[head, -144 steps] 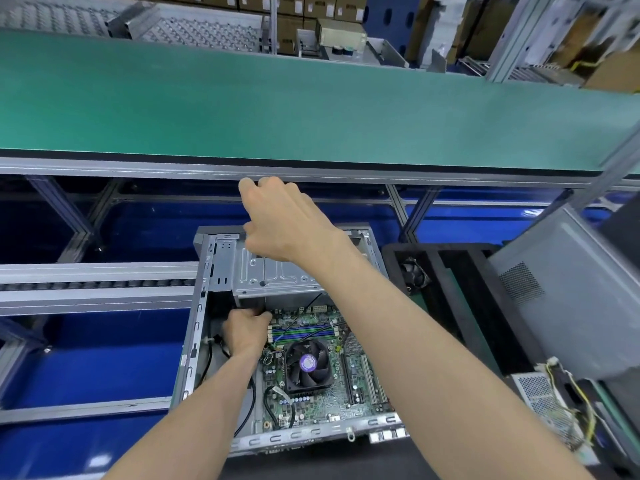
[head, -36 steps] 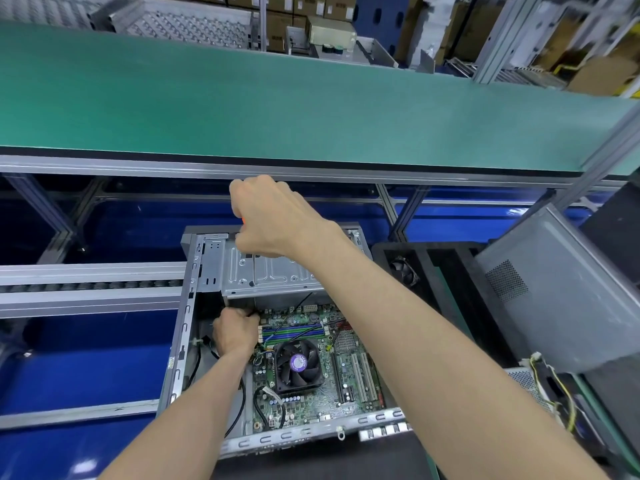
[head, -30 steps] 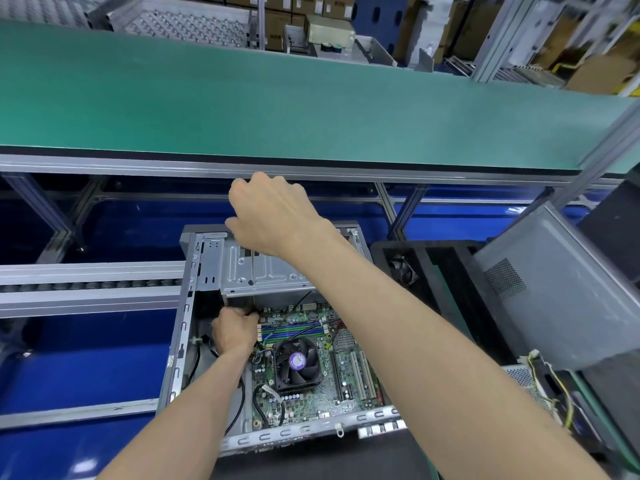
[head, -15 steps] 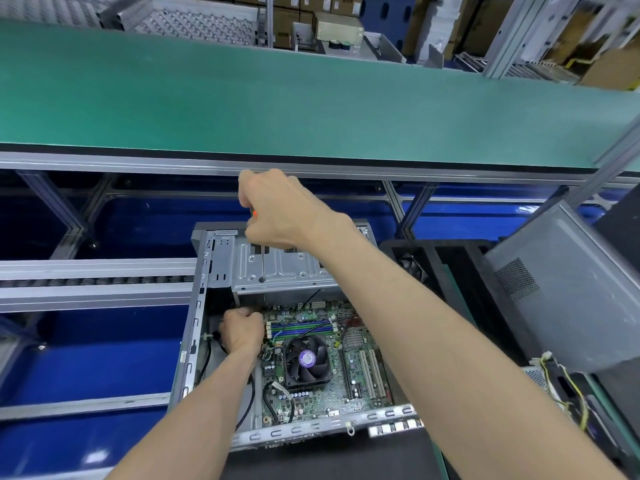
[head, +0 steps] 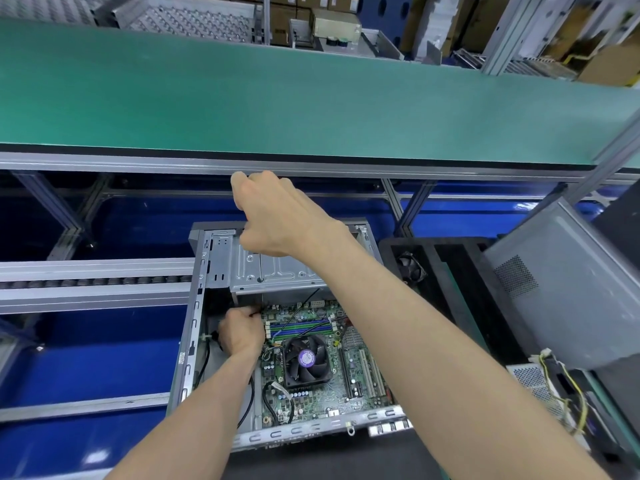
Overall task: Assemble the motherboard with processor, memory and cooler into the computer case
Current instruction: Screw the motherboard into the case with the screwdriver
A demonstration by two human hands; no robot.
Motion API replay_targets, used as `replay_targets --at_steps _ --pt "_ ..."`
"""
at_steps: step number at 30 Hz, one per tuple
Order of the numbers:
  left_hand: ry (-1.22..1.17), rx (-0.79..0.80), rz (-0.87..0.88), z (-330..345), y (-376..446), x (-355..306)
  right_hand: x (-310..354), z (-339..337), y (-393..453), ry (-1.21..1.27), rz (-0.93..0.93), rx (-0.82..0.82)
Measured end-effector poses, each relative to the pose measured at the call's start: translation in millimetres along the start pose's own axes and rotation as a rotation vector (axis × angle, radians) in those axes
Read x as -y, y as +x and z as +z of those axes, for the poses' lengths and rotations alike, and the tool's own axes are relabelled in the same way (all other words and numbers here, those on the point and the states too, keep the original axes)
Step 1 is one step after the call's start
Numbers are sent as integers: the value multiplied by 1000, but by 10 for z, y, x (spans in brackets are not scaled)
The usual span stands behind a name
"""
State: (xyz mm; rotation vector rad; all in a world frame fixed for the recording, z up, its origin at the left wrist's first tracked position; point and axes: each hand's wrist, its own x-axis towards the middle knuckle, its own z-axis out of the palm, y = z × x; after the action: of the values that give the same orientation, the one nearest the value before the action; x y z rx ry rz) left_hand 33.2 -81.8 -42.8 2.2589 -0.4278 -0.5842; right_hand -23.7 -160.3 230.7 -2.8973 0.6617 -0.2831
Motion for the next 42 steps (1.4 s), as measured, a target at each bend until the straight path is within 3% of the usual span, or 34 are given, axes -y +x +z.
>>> replay_targets --at_steps 19,23,29,36,42 --pt "101 42 12 39 16 -13 -44 121 -16 1 3 -67" --pt "120 47 14 33 14 -21 -40 105 -14 -96 53 -98" --pt "108 40 4 38 20 -22 -26 45 2 -4 24 9" --pt "75 34 -8 41 76 -33 -3 85 29 -171 59 -112" --pt "39 -9 0 18 76 -43 -15 25 13 12 23 -14"
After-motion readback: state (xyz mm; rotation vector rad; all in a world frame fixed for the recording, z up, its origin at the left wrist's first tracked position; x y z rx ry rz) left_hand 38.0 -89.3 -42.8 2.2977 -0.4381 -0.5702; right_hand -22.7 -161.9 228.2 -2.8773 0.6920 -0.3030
